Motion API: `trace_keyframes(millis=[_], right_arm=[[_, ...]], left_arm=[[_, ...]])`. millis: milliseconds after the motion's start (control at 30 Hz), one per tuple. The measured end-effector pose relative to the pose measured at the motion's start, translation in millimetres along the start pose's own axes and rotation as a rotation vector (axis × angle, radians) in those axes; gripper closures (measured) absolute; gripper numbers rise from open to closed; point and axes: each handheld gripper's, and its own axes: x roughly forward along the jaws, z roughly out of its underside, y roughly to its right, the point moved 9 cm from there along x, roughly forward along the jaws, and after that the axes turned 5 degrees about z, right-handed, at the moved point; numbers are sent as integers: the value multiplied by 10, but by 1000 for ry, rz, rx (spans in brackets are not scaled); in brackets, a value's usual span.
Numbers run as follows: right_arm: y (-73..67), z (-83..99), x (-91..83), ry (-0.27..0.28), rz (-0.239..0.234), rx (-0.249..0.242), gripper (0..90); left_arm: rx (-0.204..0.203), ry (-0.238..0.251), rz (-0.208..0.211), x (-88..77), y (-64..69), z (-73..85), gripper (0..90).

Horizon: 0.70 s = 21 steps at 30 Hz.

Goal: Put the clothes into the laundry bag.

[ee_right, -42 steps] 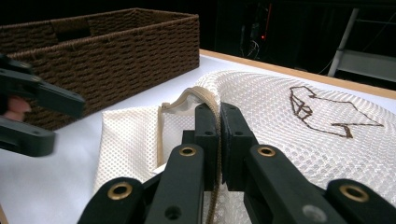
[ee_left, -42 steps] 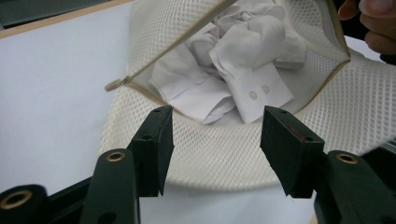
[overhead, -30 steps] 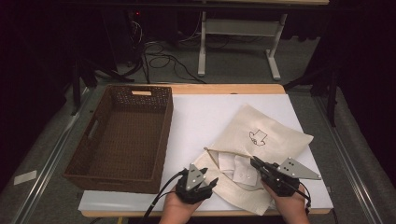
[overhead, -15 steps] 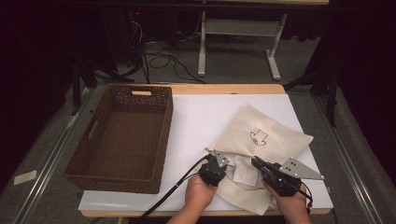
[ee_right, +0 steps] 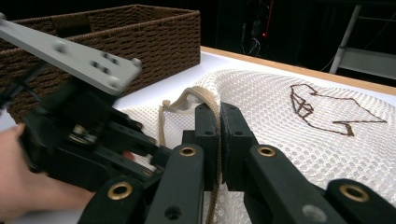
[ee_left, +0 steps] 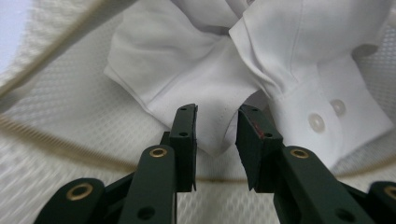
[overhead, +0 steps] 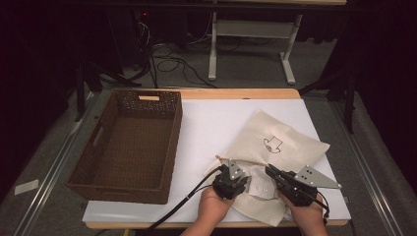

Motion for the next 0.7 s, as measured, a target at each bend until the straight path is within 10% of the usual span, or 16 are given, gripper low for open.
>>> trace_keyframes(millis=[200,333,533,700], right_arm=[[-4,0,6,-1,2,0,885],[-12,7,13,-4,2,-6,885],[-1,5,9,0,-3,-5,885],[9,13,9,-2,-2,-5,885]], left_arm=[[15,53,60,-79,174,39,531],[-7,-6,104,75,265,75,431],[43,-44,67,218,332,-14,832],[62,-20,4,343,292,-147,852]])
